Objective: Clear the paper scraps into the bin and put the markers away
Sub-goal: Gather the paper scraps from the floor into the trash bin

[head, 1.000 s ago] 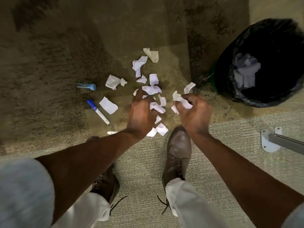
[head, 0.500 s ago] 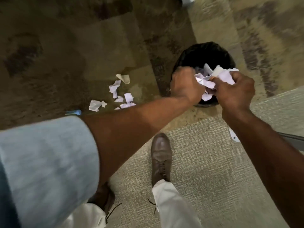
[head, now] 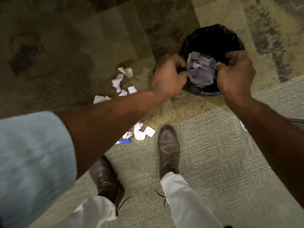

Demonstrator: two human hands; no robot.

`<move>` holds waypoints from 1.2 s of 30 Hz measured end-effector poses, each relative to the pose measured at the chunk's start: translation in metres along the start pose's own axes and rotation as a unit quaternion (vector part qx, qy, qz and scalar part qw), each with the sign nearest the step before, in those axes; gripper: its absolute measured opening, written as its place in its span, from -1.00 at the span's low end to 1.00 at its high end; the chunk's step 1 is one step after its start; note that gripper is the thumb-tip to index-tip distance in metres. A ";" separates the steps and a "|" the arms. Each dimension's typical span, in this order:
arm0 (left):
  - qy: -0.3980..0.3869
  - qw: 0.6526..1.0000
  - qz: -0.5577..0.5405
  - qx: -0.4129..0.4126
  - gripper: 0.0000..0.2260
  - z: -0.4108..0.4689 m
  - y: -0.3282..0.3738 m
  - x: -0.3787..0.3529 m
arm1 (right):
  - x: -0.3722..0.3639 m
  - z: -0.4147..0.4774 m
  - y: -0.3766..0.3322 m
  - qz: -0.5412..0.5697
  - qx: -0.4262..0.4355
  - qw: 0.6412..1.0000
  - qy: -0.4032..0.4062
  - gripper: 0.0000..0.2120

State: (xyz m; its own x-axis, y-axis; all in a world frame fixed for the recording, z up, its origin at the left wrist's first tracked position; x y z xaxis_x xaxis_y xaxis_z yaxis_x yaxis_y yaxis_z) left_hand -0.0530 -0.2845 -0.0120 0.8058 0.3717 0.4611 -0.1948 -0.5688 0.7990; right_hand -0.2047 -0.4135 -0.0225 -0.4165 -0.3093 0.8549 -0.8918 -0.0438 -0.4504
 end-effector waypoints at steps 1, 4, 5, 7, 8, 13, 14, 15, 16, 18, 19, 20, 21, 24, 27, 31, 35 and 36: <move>0.015 0.999 -0.012 0.029 -0.88 -0.008 -0.018 0.008 | -0.003 -0.011 -0.002 0.005 0.020 1.000 -0.002 -0.69; 0.000 0.994 0.019 0.108 -0.90 -0.037 -0.081 0.028 | -0.020 -0.052 -0.013 0.026 0.062 0.998 -0.021 -0.77; -0.019 0.991 0.036 0.130 -0.90 -0.047 -0.105 0.034 | -0.029 -0.067 -0.017 0.031 0.079 0.996 -0.037 -0.78; -0.047 0.982 0.104 0.153 -0.88 -0.067 -0.151 0.046 | -0.056 -0.097 -0.024 0.028 0.110 0.988 -0.107 -0.72; -0.058 0.974 0.155 0.155 -0.80 -0.077 -0.172 0.053 | -0.073 -0.113 -0.025 0.004 0.127 0.980 -0.156 -0.64; -0.143 0.924 0.341 0.094 -0.43 -0.112 -0.255 0.068 | -0.160 -0.180 -0.005 -0.200 0.212 0.892 -0.345 -0.18; -0.153 0.914 0.368 0.082 -0.37 -0.115 -0.266 0.068 | -0.175 -0.189 0.003 -0.233 0.230 0.873 -0.363 -0.11; -0.159 0.906 0.386 0.074 -0.32 -0.117 -0.275 0.068 | -0.189 -0.196 0.011 -0.258 0.245 0.857 -0.373 -0.04; -0.166 0.898 0.401 0.066 -0.26 -0.117 -0.282 0.066 | -0.201 -0.202 0.019 -0.282 0.256 0.845 -0.375 0.01; -0.182 0.884 0.429 0.040 -0.09 -0.113 -0.296 0.058 | -0.221 -0.208 0.034 -0.328 0.268 0.834 -0.354 0.11; -0.181 0.880 0.439 0.025 -0.01 -0.111 -0.301 0.054 | -0.231 -0.211 0.041 -0.339 0.271 0.833 -0.343 0.15; -0.169 0.877 0.449 0.010 0.06 -0.109 -0.306 0.050 | -0.240 -0.214 0.046 -0.336 0.272 0.835 -0.339 0.18; -0.150 0.873 0.463 -0.004 0.13 -0.107 -0.309 0.046 | -0.248 -0.218 0.050 -0.321 0.272 0.841 -0.340 0.19; -0.096 0.827 0.552 -0.038 0.23 -0.101 -0.311 0.036 | -0.269 -0.225 0.060 -0.286 0.258 0.858 -0.340 0.22; -0.035 0.807 0.578 -0.114 0.17 -0.093 -0.313 0.026 | -0.286 -0.230 0.060 -0.282 0.260 0.874 -0.297 0.08; -0.105 0.894 0.421 -0.113 0.41 -0.083 -0.338 0.016 | -0.298 -0.224 0.054 -0.284 0.309 0.867 -0.269 -0.20; -0.104 0.883 0.434 -0.148 0.39 -0.071 -0.341 0.018 | -0.304 -0.203 0.038 -0.218 0.307 0.888 -0.264 -0.11; -0.102 0.882 0.434 -0.153 0.39 -0.067 -0.342 0.020 | -0.307 -0.198 0.031 -0.222 0.309 0.890 -0.252 -0.08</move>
State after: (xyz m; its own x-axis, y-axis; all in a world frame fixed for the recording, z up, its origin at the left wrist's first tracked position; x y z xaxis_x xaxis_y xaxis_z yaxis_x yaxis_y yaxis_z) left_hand -0.0077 -0.0336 -0.2498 0.3577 -0.2639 0.8958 -0.9039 -0.3388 0.2611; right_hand -0.1396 -0.1321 -0.2481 0.2236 -0.5114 0.8297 -0.6162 -0.7337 -0.2862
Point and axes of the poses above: each hand's wrist, its own z-axis towards the middle knuckle, its own x-axis out of the back of the hand, y = z × x, the point moved 2 cm from there along z, towards the middle knuckle, and after that the axes turned 6 degrees about -z, right-handed, at the moved point
